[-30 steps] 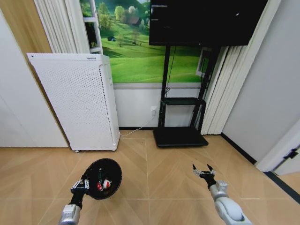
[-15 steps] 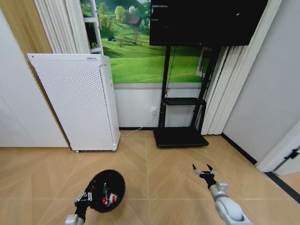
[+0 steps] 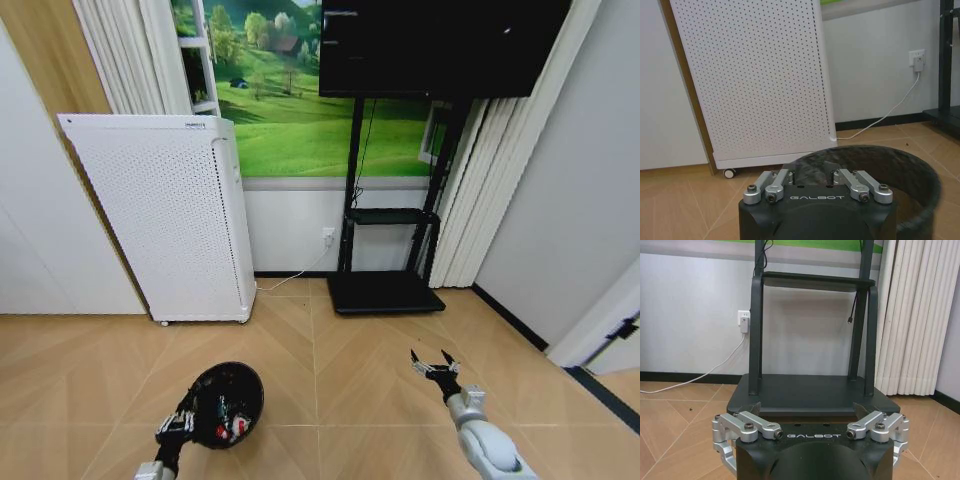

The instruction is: Pick up the trash bin and place the garbage on the floor into it.

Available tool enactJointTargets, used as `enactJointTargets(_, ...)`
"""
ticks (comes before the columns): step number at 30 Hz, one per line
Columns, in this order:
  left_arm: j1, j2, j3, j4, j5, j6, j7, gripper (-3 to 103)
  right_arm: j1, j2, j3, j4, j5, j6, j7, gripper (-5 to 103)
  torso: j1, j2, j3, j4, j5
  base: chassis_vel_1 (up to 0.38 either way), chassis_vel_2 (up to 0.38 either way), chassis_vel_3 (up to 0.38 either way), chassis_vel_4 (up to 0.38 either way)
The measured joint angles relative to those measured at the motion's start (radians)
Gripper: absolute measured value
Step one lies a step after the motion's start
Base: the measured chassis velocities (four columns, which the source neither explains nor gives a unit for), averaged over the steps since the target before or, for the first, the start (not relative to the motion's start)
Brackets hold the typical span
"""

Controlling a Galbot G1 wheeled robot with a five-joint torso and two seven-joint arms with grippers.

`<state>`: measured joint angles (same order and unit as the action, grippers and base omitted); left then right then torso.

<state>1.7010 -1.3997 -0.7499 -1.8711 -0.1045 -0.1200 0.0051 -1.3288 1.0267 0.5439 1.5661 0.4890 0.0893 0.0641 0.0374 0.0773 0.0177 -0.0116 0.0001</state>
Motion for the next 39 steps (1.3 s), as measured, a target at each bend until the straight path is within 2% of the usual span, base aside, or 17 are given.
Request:
enactJointTargets(3, 0.008, 0.001, -0.005, -0.014, 0.0, 0.0, -0.001, 38, 0.0, 0.0, 0.0, 0.0, 0.0, 0.0, 0.0, 100, 0.0, 0.0, 0.0, 0.0001, -0.0001, 0.0, 0.0, 0.0, 0.0)
enactJointTargets(5, 0.013, 0.003, -0.013, -0.028, 0.004, -0.002, -0.002, 48, 0.0, 0.0, 0.0, 0.0, 0.0, 0.0, 0.0, 100, 0.0, 0.0, 0.0, 0.0001, 0.0, 0.0, 0.0, 0.0, 0.0)
enactJointTargets(8, 0.013, 0.004, -0.018, -0.033, 0.011, -0.007, -0.005, 55, 0.0, 0.0, 0.0, 0.0, 0.0, 0.0, 0.0, 100, 0.0, 0.0, 0.0, 0.0001, -0.0003, 0.0, 0.0, 0.0, 0.0)
enactJointTargets(11, -0.005, 0.009, -0.043, -0.078, 0.057, -0.041, -0.023, 76, 0.0, 0.0, 0.0, 0.0, 0.0, 0.0, 0.0, 100, 0.0, 0.0, 0.0, 0.0001, -0.0003, 0.0, 0.0, 0.0, 0.0)
enactJointTargets(12, -0.005, 0.009, -0.043, -0.078, 0.057, -0.041, -0.023, 76, 0.0, 0.0, 0.0, 0.0, 0.0, 0.0, 0.0, 100, 0.0, 0.0, 0.0, 0.0001, -0.0003, 0.0, 0.0, 0.0, 0.0)
enactJointTargets(13, -0.015, 0.016, -0.051, -0.11, 0.061, -0.048, -0.028, 82, 0.0, 0.0, 0.0, 0.0, 0.0, 0.0, 0.0, 100, 0.0, 0.0, 0.0, 0.0001, -0.0001, 0.0, 0.0, 0.0, 0.0)
enactJointTargets(15, -0.024, 0.022, -0.055, -0.13, 0.06, -0.051, -0.03, 82, 0.0, 0.0, 0.0, 0.0, 0.0, 0.0, 0.0, 100, 0.0, 0.0, 0.0, 0.0002, -0.0001, 0.0, 0.0, 0.0, 0.0)
enactJointTargets(18, -0.082, 0.052, -0.061, -0.207, 0.019, -0.07, -0.025, 97, 0.0, 0.0, 0.0, 0.0, 0.0, 0.0, 0.0, 100, 0.0, 0.0, 0.0, -0.0001, 0.0001, 0.0, 0.0, 0.0, 0.0)
enactJointTargets(19, -0.098, 0.057, -0.061, -0.216, 0.01, -0.082, -0.019, 99, 0.0, 0.0, 0.0, 0.0, 0.0, 0.0, 0.0, 100, 0.0, 0.0, 0.0, 0.0, 0.0001, 0.0, 0.0, 0.0, 0.0)
enactJointTargets(20, -0.098, 0.057, -0.061, -0.216, 0.01, -0.082, -0.019, 99, 0.0, 0.0, 0.0, 0.0, 0.0, 0.0, 0.0, 100, 0.0, 0.0, 0.0, 0.0, 0.0001, 0.0, 0.0, 0.0, 0.0)
enactJointTargets(22, -0.151, 0.077, -0.048, -0.214, -0.035, -0.121, -0.003, 100, 0.0, 0.0, 0.0, 0.0, 0.0, 0.0, 0.0, 100, 0.0, 0.0, 0.0, -0.0001, 0.0, 0.0, 0.0, 0.0, 0.0)
enactJointTargets(25, -0.165, 0.083, -0.041, -0.204, -0.052, -0.127, -0.001, 100, 0.0, 0.0, 0.0, 0.0, 0.0, 0.0, 0.0, 100, 0.0, 0.0, 0.0, -0.0001, 0.0001, 0.0, 0.0, 0.0, 0.0)
enactJointTargets(26, -0.19, 0.087, -0.031, -0.181, -0.085, -0.132, 0.002, 100, 0.0, 0.0, 0.0, 0.0, 0.0, 0.0, 0.0, 100, 0.0, 0.0, 0.0, 0.0001, -0.0002, 0.0, 0.0, 0.0, 0.0)
enactJointTargets(30, -0.25, 0.086, -0.013, -0.087, -0.174, -0.129, 0.005, 100, 0.0, 0.0, 0.0, 0.0, 0.0, 0.0, 0.0, 100, 0.0, 0.0, 0.0, 0.0002, -0.0003, 0.0, 0.0, 0.0, 0.0)
enactJointTargets(39, -0.313, 0.086, 0.007, 0.061, -0.238, -0.091, 0.011, 100, 0.0, 0.0, 0.0, 0.0, 0.0, 0.0, 0.0, 100, 0.0, 0.0, 0.0, 0.0001, -0.0001, 0.0, 0.0, 0.0, 0.0)
